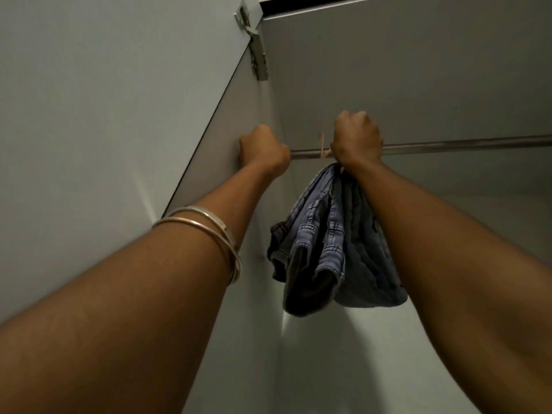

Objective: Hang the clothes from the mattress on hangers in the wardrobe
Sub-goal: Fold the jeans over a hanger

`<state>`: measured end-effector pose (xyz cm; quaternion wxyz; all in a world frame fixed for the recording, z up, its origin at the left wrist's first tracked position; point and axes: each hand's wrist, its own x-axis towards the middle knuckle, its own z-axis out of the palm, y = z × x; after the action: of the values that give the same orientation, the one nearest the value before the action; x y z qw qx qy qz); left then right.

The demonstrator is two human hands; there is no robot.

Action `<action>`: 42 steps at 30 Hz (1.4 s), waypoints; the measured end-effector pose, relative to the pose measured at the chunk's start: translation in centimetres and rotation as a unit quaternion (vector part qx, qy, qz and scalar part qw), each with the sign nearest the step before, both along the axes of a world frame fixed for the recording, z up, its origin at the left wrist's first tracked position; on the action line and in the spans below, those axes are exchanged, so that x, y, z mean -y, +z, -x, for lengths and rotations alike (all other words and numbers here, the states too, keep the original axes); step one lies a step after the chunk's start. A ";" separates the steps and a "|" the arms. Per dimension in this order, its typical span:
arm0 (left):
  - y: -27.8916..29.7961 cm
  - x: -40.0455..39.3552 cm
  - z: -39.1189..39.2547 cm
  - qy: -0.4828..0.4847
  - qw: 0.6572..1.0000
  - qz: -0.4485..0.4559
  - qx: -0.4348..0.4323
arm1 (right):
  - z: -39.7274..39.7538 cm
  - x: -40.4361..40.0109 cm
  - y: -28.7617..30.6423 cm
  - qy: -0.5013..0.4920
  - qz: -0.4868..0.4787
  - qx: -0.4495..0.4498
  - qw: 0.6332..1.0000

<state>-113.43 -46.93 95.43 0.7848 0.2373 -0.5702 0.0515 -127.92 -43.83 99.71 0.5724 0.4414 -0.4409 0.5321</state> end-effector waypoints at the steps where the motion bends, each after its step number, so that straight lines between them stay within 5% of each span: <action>1: 0.1 0.0 0.1 0.003 1.000 -0.002 0.001 | -0.4 -0.1 0.1 0.006 0.000 -0.002 1.000; 14: -2.0 -0.5 0.0 0.051 0.997 0.034 -0.038 | -2.9 0.3 -3.4 0.115 -0.116 -0.008 0.987; 24: -5.9 -2.9 -1.0 0.099 0.994 0.019 -0.027 | -1.8 -1.4 -7.0 0.433 -0.210 0.000 0.876; 35: -17.3 -8.8 0.5 0.177 0.981 -0.036 0.073 | 1.8 -4.9 -17.8 0.396 -0.285 -0.026 0.872; 42: -24.4 -11.9 0.4 0.177 0.968 -0.085 0.153 | 2.3 -9.0 -25.2 0.506 -0.257 0.073 0.820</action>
<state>-113.78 -35.07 71.05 0.6434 0.3896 -0.6348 0.1769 -130.26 -34.88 74.56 0.0543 0.6931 -0.3171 0.6451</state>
